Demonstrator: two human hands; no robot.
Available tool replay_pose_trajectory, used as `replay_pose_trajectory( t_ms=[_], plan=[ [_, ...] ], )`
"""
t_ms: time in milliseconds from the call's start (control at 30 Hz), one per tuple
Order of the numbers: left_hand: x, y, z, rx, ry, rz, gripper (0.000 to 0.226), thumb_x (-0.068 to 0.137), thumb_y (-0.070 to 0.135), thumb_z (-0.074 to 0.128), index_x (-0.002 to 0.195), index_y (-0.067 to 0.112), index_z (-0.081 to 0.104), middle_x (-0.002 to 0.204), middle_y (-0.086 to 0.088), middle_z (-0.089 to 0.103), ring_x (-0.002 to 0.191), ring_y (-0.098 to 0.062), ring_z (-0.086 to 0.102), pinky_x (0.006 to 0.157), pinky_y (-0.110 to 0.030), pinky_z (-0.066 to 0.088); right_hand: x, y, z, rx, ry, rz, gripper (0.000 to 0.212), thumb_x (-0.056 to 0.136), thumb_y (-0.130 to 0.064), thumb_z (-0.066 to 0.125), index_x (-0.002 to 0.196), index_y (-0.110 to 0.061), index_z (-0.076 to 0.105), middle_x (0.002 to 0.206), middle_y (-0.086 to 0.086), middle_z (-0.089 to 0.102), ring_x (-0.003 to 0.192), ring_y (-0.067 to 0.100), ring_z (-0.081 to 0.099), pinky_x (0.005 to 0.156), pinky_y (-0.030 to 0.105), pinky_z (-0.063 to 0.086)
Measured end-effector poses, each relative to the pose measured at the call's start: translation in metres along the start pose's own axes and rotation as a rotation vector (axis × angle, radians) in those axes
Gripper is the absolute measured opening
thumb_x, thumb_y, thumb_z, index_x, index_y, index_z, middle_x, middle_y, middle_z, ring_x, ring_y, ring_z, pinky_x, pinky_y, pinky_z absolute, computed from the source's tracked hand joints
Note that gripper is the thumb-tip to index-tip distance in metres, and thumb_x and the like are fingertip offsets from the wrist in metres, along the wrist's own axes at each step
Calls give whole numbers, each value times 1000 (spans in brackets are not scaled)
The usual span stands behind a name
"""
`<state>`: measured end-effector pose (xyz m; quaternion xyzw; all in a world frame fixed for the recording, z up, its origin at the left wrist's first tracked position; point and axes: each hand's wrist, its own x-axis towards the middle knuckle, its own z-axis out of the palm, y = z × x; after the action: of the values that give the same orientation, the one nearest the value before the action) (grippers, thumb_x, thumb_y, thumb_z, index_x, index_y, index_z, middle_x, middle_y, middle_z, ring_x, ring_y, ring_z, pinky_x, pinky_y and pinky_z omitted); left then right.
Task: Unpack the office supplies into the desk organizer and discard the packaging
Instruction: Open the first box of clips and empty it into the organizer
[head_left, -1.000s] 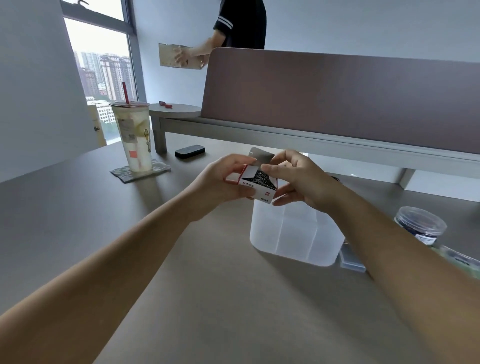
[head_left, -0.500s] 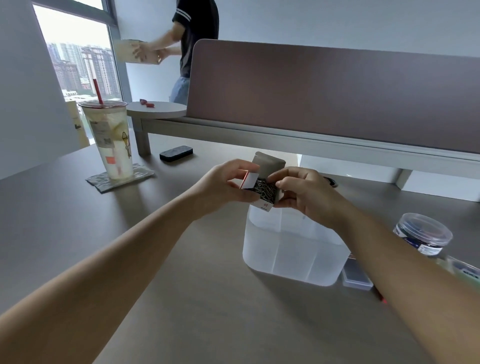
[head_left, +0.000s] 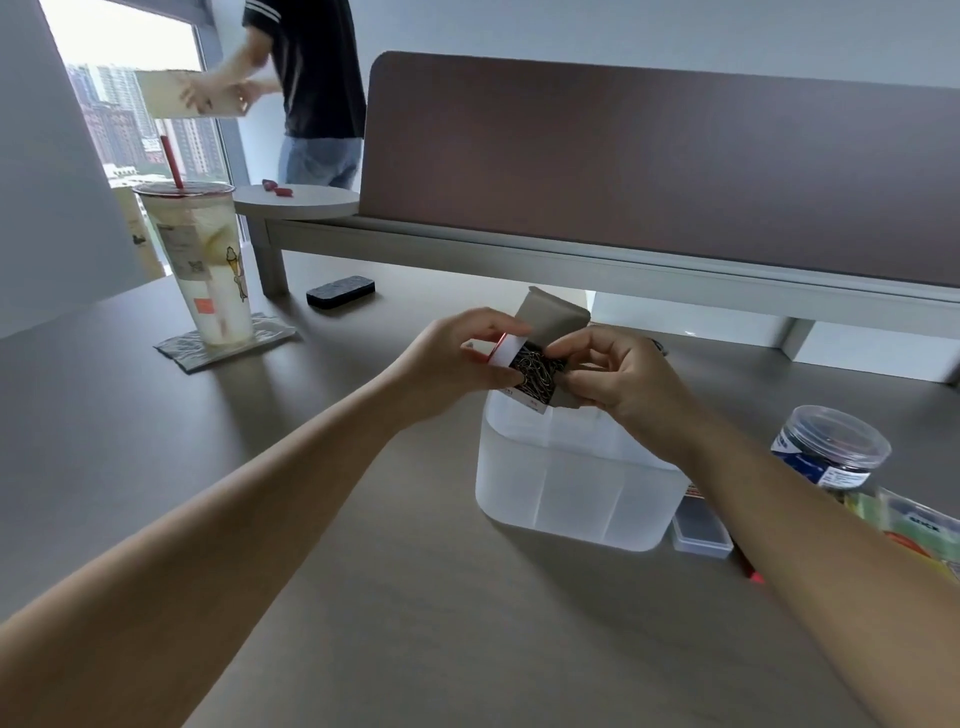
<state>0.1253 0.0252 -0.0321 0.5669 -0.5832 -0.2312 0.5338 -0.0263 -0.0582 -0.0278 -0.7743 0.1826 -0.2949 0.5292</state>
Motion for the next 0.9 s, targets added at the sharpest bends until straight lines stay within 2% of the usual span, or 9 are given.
replay_pose_trajectory(
  t_ms=[67, 133, 200, 267, 433, 567, 633, 767, 900],
  plan=[
    [-1, 0, 1, -15, -1, 4, 46, 70, -17, 61, 97, 20, 55, 89, 11, 55, 72, 5, 59, 66, -5, 47, -3, 0, 0, -32, 2, -23, 28, 81, 9, 53, 77, -19, 58, 80, 0, 61, 65, 6, 62, 57, 10, 50],
    [-2, 1, 1, -26, -4, 2, 44, 69, -18, 61, 96, 16, 54, 88, 10, 54, 67, 12, 58, 63, -4, 46, -5, 0, 1, -70, 1, -44, 29, 80, 9, 55, 75, -20, 58, 80, -3, 60, 64, 6, 62, 61, 13, 51],
    [-2, 1, 0, -31, -11, -1, 43, 68, -19, 61, 95, 14, 53, 89, 9, 53, 67, 8, 58, 62, -6, 47, -5, 0, 1, -110, -10, -53, 32, 79, 10, 56, 72, -22, 58, 78, -3, 61, 67, 11, 62, 70, 22, 52],
    [-2, 1, 0, -27, -18, -3, 43, 68, -19, 61, 95, 13, 52, 90, 8, 53, 72, -1, 58, 63, -9, 49, -5, 1, 2, -135, -19, -57, 35, 78, 11, 56, 70, -22, 58, 74, -3, 62, 63, 7, 62, 72, 27, 52],
    [-1, 0, 2, -1, -28, 28, 44, 68, -19, 62, 83, 21, 51, 90, 10, 51, 83, -6, 52, 66, -8, 47, -3, 5, 2, -167, -22, -60, 36, 77, 12, 57, 67, -22, 57, 52, -16, 64, 54, 1, 62, 64, 20, 52],
    [0, -3, 0, -1, -47, 38, 46, 68, -18, 63, 81, 24, 51, 90, 10, 51, 85, -7, 52, 67, -9, 48, -4, 6, 2, -148, -34, -84, 35, 76, 13, 57, 67, -20, 56, 50, -18, 64, 52, 0, 61, 59, 13, 50],
    [0, -3, -1, 14, -49, 43, 45, 68, -16, 64, 81, 25, 51, 91, 11, 52, 85, -5, 55, 69, -9, 49, -4, 6, 2, -137, -38, -86, 34, 76, 14, 57, 67, -19, 56, 51, -18, 64, 52, -1, 61, 57, 11, 50],
    [-2, -5, -2, 64, -30, 81, 48, 67, -16, 65, 81, 28, 51, 89, 14, 52, 74, 12, 56, 73, -8, 47, -4, 6, 1, -164, -33, -95, 35, 74, 15, 58, 66, -20, 57, 57, -12, 64, 55, 0, 62, 59, 14, 51],
    [-2, -8, -3, 92, -37, 100, 48, 67, -16, 65, 80, 28, 49, 88, 13, 51, 76, 9, 57, 72, -8, 46, -6, 5, 3, -236, -27, -126, 35, 74, 10, 62, 66, -24, 58, 79, 6, 58, 62, 8, 61, 67, 24, 51]
  ],
)
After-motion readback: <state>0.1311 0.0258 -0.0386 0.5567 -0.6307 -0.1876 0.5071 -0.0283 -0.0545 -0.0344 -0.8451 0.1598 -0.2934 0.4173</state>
